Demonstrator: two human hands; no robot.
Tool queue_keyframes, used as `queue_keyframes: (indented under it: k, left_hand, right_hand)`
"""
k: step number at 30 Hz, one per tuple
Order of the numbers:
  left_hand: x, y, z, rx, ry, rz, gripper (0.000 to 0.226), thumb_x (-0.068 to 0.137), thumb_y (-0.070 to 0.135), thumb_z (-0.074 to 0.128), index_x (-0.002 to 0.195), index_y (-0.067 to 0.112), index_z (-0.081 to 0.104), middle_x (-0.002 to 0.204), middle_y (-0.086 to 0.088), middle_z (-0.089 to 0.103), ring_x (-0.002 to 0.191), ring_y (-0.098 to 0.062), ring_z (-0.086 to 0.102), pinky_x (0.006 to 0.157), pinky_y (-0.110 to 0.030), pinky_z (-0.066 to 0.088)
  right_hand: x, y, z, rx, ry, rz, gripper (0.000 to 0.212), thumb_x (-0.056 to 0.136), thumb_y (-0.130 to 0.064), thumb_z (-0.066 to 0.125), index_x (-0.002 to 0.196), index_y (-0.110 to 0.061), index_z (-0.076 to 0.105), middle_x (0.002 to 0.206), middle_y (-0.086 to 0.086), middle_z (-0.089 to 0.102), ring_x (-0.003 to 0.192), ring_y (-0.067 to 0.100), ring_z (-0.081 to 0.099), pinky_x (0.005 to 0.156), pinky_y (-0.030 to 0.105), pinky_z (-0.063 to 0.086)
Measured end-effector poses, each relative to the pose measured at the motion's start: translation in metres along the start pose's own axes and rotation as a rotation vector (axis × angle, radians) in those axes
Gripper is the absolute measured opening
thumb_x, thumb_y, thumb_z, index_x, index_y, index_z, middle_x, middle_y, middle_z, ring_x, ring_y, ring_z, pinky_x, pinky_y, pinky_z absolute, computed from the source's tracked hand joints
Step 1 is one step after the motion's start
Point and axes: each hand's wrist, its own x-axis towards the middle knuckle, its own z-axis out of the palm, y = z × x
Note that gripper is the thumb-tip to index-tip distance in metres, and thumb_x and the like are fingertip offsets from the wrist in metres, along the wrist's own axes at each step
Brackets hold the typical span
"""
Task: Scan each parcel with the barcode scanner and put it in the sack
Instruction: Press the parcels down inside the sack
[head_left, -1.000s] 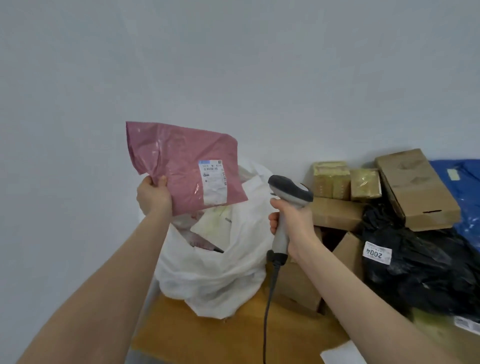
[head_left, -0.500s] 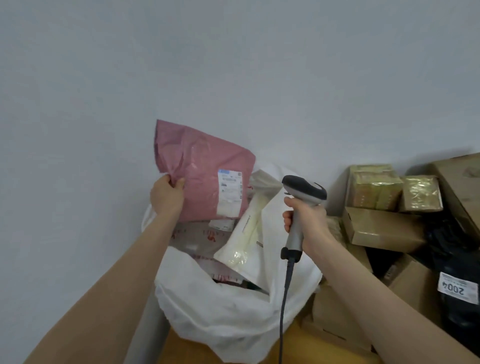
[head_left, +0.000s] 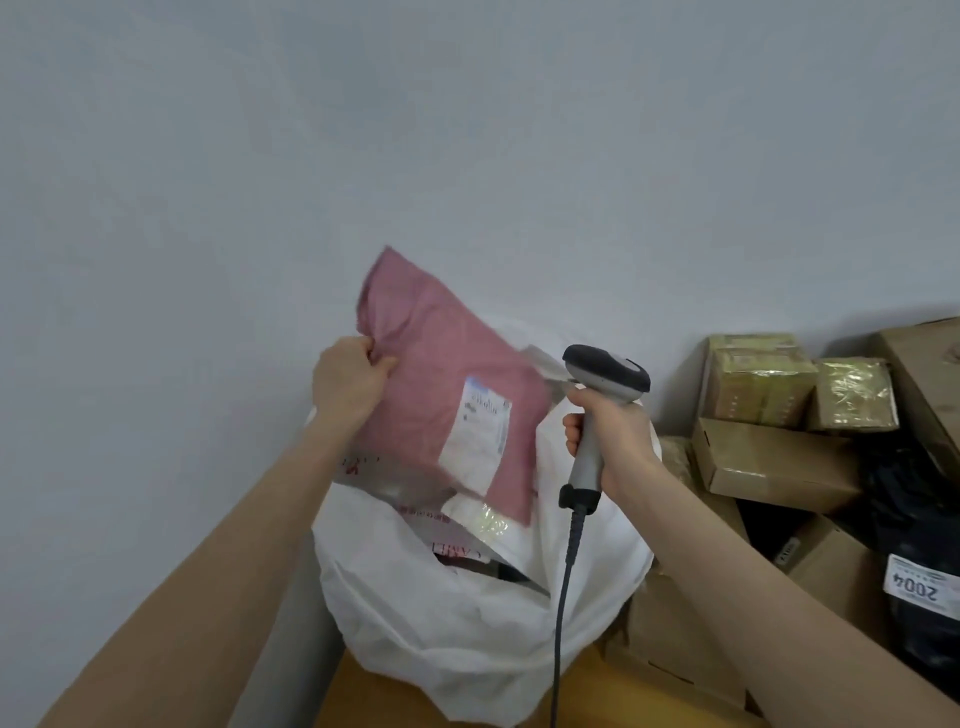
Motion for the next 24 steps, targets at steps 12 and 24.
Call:
queue_keyframes:
  k: [12, 24]
  left_hand:
    - [-0.008, 0.007, 0.091, 0.005, -0.22, -0.366, 0.056, 0.091, 0.028, 0.064, 0.131, -0.006, 0.045, 0.137, -0.024, 0.049, 0.125, -0.038, 0.048, 0.098, -0.044, 0.041]
    - [-0.028, 0.003, 0.157, 0.469, -0.793, 0.226, 0.097, 0.067, 0.09, 0.043, 0.149, 0.047, 0.014, 0.159, -0.006, 0.017, 0.144, -0.038, 0.017, 0.111, -0.059, 0.02]
  right_hand:
    - [0.025, 0.013, -0.011, -0.028, 0.039, 0.038, 0.008, 0.085, -0.01, 0.067, 0.079, -0.009, 0.062, 0.047, 0.003, 0.057, 0.038, 0.012, 0.049, 0.045, 0.021, 0.046]
    - [0.049, 0.038, -0.001, -0.03, 0.034, 0.101, 0.004, 0.086, -0.01, 0.066, 0.085, -0.006, 0.064, 0.049, 0.005, 0.058, 0.039, 0.013, 0.05, 0.044, 0.022, 0.046]
